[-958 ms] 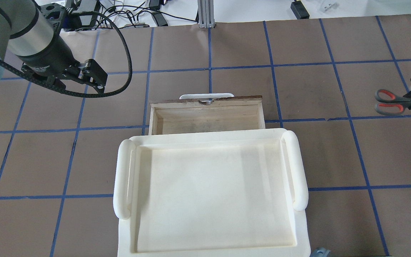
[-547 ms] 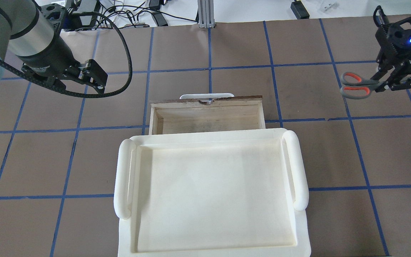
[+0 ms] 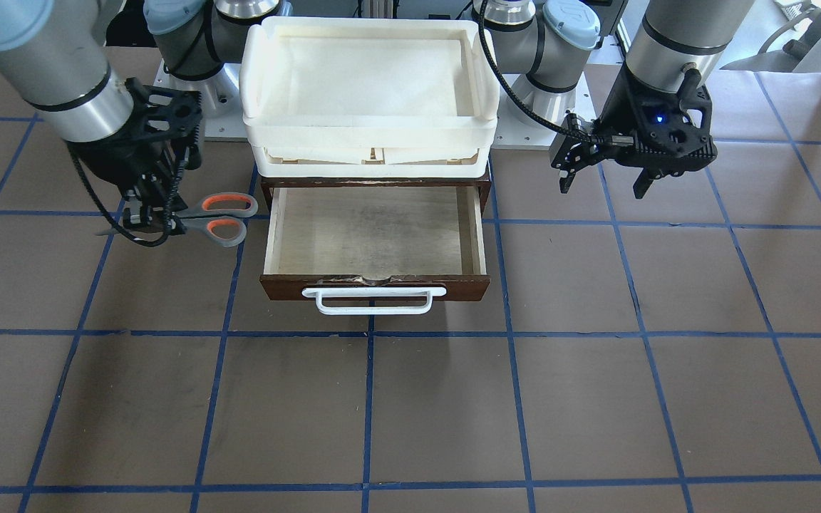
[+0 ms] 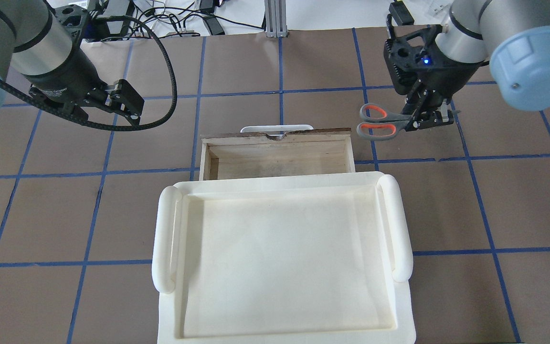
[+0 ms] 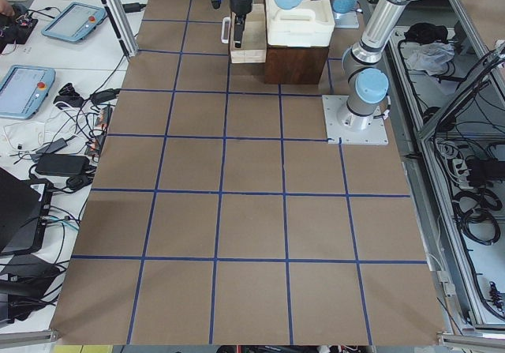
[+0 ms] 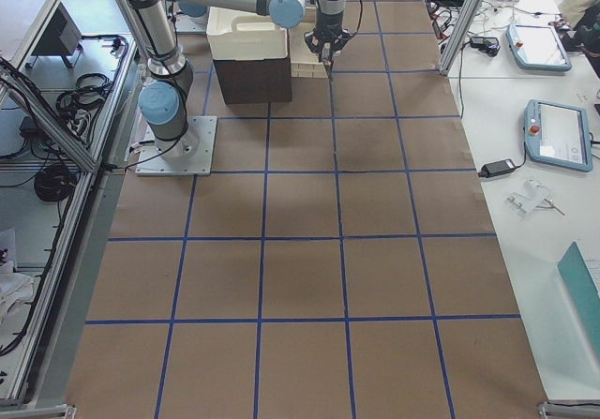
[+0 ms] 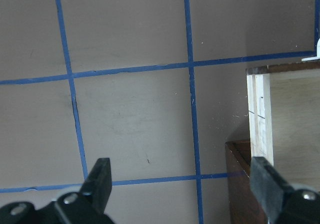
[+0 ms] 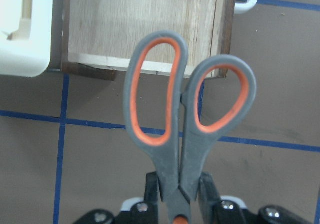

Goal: Put scissors in drawer and close it
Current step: 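Carry the scissors with the right gripper over the open drawer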

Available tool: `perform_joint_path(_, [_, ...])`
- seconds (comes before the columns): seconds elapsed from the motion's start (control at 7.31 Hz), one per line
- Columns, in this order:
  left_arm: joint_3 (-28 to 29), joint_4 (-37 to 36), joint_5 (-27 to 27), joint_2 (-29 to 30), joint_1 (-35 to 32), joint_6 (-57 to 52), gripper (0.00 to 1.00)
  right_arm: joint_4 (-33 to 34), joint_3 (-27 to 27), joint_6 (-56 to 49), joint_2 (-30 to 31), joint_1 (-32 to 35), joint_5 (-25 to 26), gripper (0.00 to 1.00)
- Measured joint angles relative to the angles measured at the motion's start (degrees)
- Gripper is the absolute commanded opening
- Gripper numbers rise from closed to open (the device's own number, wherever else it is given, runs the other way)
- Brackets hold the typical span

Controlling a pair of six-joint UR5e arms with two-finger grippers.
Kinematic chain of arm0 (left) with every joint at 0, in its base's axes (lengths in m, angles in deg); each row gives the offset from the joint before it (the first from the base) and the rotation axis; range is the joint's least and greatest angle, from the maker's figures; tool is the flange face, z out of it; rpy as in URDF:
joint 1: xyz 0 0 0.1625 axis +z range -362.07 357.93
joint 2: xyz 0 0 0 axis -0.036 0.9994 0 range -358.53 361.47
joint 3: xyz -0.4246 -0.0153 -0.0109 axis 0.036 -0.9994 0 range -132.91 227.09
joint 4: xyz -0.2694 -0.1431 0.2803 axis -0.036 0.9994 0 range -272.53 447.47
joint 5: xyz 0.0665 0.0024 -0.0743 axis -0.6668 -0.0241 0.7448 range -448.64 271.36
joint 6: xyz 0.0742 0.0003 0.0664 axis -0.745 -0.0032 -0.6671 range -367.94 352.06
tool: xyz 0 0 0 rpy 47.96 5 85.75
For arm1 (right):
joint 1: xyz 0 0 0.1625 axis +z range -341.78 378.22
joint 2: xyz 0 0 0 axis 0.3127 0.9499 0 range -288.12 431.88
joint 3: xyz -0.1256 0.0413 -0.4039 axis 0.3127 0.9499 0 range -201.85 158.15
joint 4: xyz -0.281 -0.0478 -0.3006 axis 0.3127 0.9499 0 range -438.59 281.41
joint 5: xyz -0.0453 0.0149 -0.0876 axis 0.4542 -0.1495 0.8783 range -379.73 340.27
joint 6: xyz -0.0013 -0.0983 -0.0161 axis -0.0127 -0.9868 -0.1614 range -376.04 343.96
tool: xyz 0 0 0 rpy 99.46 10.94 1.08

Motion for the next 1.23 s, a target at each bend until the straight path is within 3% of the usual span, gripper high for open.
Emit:
perform_joint_path(0.27, [0.0,0.0,0.0,0.0,0.0,0.0,1.00,1.6,0.9,9.1,-2.5,8.4,0.0,0.04])
perform_joint_path(0.68, [0.0,0.0,0.0,0.0,0.0,0.0,1.00,4.1,6.7,22.2,-10.0,19.3,0.2,0.04])
perform_joint_path(1.23, [0.0,0.0,0.0,-0.1,0.0,0.0,1.00,7.0,9.2,29.4,-14.8,24.3,0.1,0.04])
